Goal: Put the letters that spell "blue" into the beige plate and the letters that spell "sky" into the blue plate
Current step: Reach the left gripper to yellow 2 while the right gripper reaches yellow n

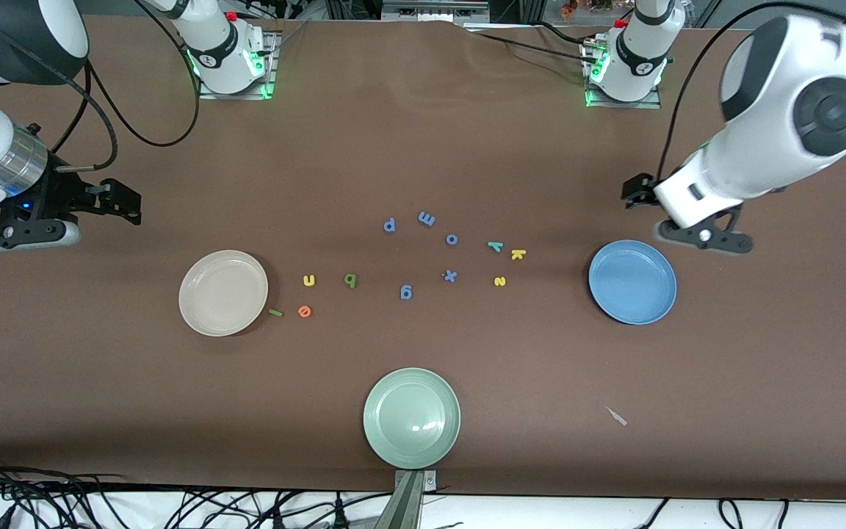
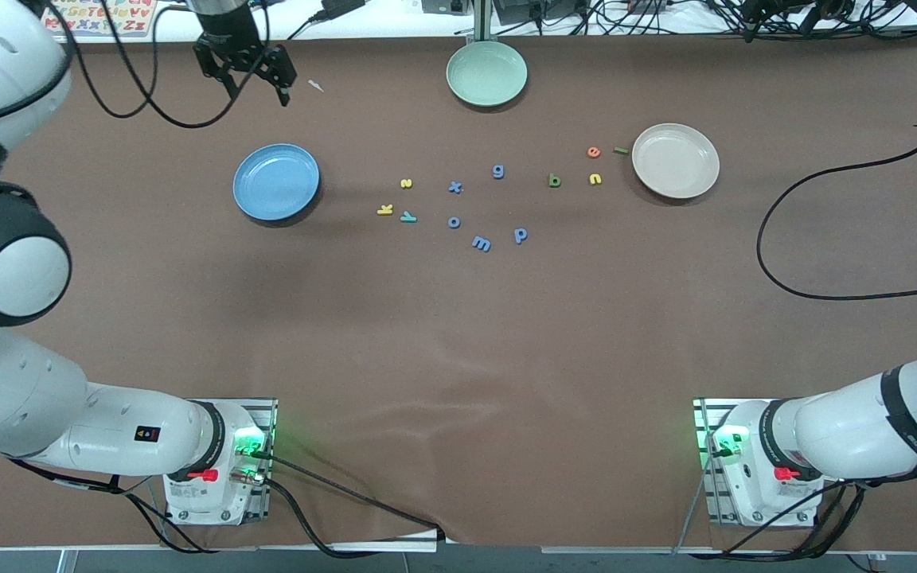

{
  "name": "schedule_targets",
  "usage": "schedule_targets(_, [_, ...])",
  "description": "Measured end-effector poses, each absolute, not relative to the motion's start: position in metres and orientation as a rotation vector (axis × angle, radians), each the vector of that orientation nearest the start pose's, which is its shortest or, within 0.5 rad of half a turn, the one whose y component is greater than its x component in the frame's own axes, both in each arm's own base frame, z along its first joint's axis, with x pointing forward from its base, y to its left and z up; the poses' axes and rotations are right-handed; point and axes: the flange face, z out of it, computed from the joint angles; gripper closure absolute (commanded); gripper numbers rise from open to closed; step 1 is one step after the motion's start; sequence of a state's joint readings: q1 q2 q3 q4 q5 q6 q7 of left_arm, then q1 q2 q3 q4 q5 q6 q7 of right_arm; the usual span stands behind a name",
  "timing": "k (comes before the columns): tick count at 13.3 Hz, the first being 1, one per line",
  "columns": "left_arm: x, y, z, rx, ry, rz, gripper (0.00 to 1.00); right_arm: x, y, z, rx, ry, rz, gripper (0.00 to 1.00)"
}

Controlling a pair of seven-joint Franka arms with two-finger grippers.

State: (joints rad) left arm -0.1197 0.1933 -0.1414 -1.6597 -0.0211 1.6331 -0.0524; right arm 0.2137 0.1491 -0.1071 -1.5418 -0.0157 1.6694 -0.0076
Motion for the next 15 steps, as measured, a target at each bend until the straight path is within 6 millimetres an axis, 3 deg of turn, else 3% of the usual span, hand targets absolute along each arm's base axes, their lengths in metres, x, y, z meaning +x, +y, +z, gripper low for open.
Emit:
schedule_targets(2, [0.591, -0.171, 0.448, -3.126, 0.351, 0.331, 0.00, 0.602, 0.074, 0.554, -3.167, -0.211, 0.049, 0.00])
schedule_targets(4, [0.605, -0.194, 0.407, -3.139, 0.308, 0.304, 0.00, 0.609, 0.091, 0.531, -3.127, -0.222, 0.102, 0.00])
schedule_targets(7, [0.606, -0.246, 0.339, -3.136, 0.144, 0.330, 0.00, 0.622, 0.109, 0.495, -3.074, -0.182, 0.148, 0.00])
schedule_targets(9, [0.605, -0.274, 0.296, -3.144, 0.107, 0.311, 0.00, 0.624, 0.129, 0.482, -3.076, -0.168, 0.153, 0.00])
schedule_targets(12, [0.607, -0.281, 0.250, -3.155, 0.093, 0.303, 0.00, 0.621, 0.207, 0.440, -3.092, -0.134, 0.116, 0.00])
schedule_targets(15, [0.604, -0.294, 0.212, -3.184, 0.057, 0.231, 0.00, 0.609, 0.282, 0.366, -3.111, -0.149, 0.042, 0.00])
